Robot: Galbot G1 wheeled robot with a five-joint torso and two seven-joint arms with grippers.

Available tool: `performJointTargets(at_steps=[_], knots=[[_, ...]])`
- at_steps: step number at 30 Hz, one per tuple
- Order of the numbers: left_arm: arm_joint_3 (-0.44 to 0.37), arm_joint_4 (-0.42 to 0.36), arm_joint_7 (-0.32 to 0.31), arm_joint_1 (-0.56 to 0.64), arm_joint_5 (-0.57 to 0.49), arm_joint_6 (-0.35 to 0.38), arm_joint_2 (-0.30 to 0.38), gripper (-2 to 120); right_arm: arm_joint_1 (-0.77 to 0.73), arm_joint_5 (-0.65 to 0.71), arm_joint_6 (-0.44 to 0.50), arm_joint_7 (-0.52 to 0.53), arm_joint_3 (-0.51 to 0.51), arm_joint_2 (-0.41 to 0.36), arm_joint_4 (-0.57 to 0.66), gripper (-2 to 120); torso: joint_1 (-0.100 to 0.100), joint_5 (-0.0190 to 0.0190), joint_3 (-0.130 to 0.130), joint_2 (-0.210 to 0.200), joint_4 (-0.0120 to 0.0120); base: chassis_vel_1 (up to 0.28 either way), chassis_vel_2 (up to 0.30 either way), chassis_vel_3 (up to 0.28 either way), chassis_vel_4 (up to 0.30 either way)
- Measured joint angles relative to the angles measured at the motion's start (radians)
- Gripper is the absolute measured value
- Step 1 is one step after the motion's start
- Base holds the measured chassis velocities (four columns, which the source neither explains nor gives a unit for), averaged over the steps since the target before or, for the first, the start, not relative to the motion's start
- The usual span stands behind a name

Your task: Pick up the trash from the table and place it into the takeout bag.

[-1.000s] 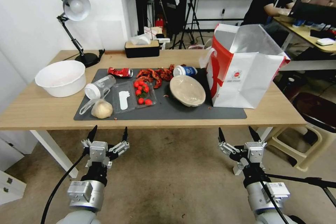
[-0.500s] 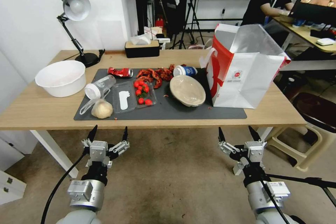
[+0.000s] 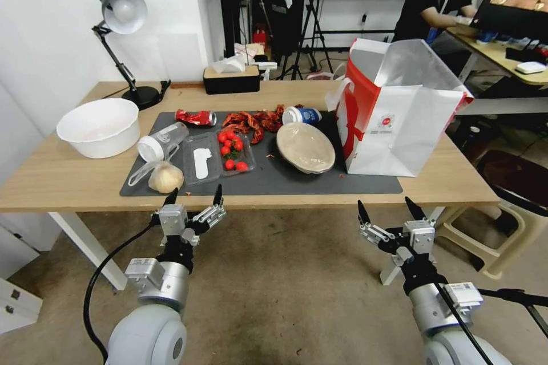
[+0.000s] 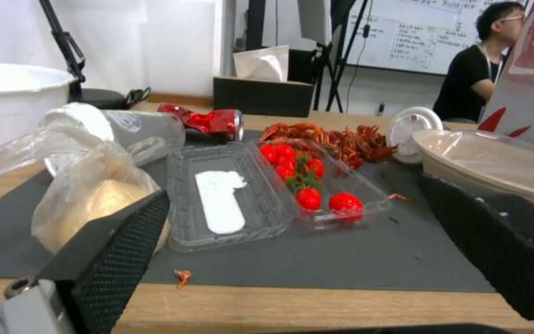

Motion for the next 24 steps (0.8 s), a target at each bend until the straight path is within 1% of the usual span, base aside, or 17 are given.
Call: performJointTargets(at_steps=[17, 23, 24], knots=[[-0.003, 0.0, 0.006, 0.013, 0.013, -0.007, -0.001, 100, 0.008, -0.001, 0.001, -0.005, -0.004, -0.011, -0.007, 100, 0.0, -0.0001, 0.0, 0.0, -0.0001, 0.0, 0.0, 0.0, 0.0], [-0.008, 0.005, 0.014, 0.016, 0.018, -0.011, 0.001, 100, 0.016, 0.024, -0.007, -0.008, -0.013, -0.016, -0.007, 100, 0.0, 0.0, 0.0, 0.0, -0.0002, 0.0, 0.0, 0.0, 0.0], [-0.008, 0.008, 0.016, 0.018, 0.021, -0.012, 0.001, 100, 0.024, 0.046, -0.019, -0.008, -0.017, -0.023, -0.007, 100, 0.0, -0.0001, 0.0, 0.0, -0.0002, 0.0, 0.0, 0.0, 0.0]])
